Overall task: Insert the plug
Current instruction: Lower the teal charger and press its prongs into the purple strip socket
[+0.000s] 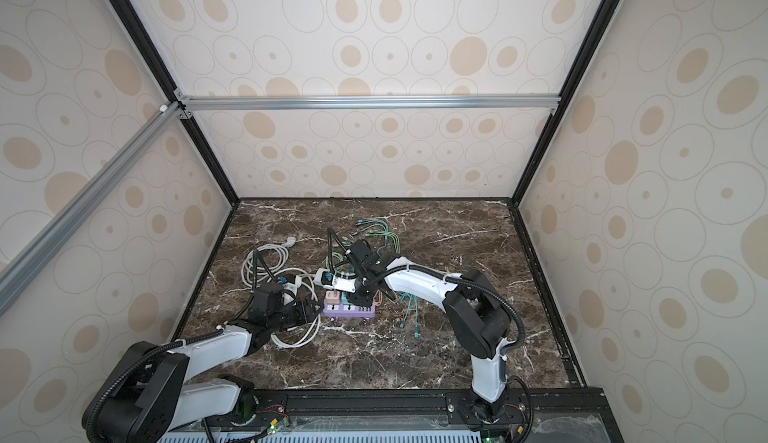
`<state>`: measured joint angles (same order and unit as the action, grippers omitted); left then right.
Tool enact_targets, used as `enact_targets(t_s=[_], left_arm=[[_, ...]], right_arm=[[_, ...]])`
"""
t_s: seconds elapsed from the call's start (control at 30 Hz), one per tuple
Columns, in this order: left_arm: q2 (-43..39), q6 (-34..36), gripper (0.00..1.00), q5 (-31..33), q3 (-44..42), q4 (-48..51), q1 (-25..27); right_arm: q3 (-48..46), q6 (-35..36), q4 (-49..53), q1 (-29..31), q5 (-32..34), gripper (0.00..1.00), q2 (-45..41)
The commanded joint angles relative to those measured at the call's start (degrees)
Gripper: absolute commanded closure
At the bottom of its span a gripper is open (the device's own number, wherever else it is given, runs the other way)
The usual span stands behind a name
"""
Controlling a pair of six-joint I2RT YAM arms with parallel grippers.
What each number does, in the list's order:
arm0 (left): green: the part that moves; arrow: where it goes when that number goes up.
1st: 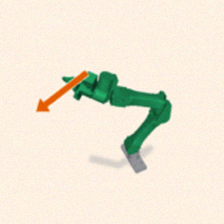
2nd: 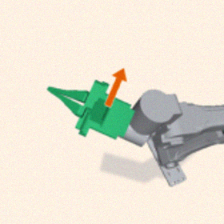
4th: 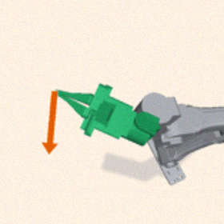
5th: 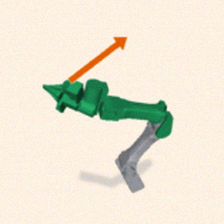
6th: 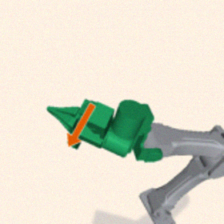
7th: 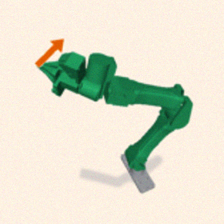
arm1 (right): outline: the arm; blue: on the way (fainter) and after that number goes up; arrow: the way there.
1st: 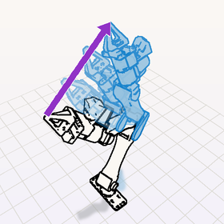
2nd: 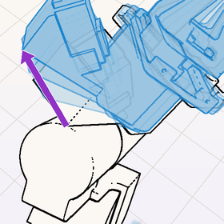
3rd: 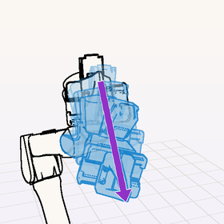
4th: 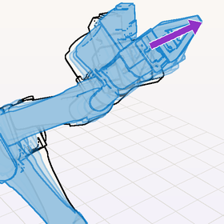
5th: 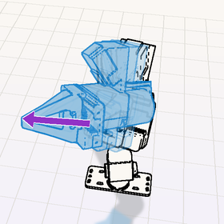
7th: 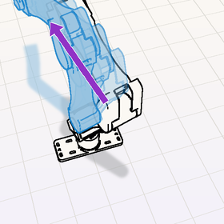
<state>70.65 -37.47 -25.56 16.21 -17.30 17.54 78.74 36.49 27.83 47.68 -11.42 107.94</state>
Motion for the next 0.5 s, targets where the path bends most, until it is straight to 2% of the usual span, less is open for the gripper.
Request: enact_targets(t_s=[0.0, 0.33, 0.47], left_arm=[[-1.6, 1.02, 0.61, 1.02, 0.14, 0.85, 0.21], [-4.29, 1.43, 0.61, 2.45, 0.83, 3.62, 0.25], [-5.77, 1.62, 0.6, 3.64, 1.88, 5.0, 0.23]], right_arm=[[-0.47, 1.6, 2.35, 0.51, 3.77, 1.0, 3.32], [-2.3, -0.54, 0.86, 0.78, 4.17, 0.96, 1.28], [-2.63, -1.82, 0.91, 0.86, 4.41, 0.85, 0.05]])
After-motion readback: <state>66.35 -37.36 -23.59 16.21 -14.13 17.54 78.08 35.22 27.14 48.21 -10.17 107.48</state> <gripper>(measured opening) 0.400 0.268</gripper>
